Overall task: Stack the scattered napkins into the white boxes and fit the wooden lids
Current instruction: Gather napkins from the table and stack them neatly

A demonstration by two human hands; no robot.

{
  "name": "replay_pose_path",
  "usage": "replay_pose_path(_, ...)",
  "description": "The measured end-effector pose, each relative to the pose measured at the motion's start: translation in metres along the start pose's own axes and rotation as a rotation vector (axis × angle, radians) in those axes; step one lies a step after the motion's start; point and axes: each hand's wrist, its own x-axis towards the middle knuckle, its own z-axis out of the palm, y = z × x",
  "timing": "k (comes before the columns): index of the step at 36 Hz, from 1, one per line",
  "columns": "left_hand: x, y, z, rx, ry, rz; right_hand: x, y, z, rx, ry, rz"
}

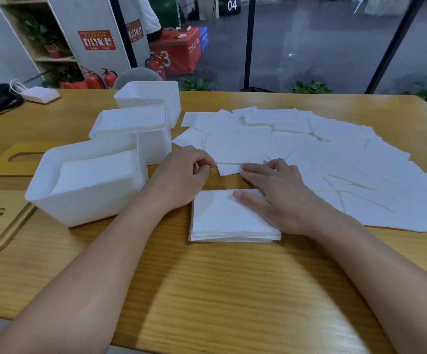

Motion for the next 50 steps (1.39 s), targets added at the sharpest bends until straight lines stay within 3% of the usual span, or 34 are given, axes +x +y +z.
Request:
replay_pose_path(10, 0.0, -0.001, 0.006, -0.031, -0.04, 0.063, 0.002, 0.005, -0.001, -0.01, 0.015, -0.028)
replay_pose_path(17, 0.0, 0.002, 0.01, -0.064, -0.037, 0.123, -0.01, 0.005, -0.022, 0.206, 0.245, -0.149)
replay_pose_path(24, 0.003, 0.002, 0.011, -0.09, 0.046, 0.191, -0.017, 0.008, -0.025, 0.35, 0.413, -0.069)
replay_pose_path(29, -0.003, 0.01, 0.013, -0.086, 0.026, 0.303, -0.014, 0.009, -0.02, 0.301, 0.498, 0.014)
replay_pose_path(35, -0.005, 0.01, 0.016, -0.043, 0.004, 0.374, 0.0, 0.0, -0.008, 0.147, 0.527, -0.124)
replay_pose_path(42, 0.0, 0.001, 0.011, -0.015, 0.071, 0.275, -0.006, 0.007, -0.017, 0.237, 0.606, -0.083)
replay_pose_path(50, 0.002, 0.004, 0.011, -0.205, 0.123, 0.058, -0.017, 0.008, -0.037, 0.784, 0.695, 0.055)
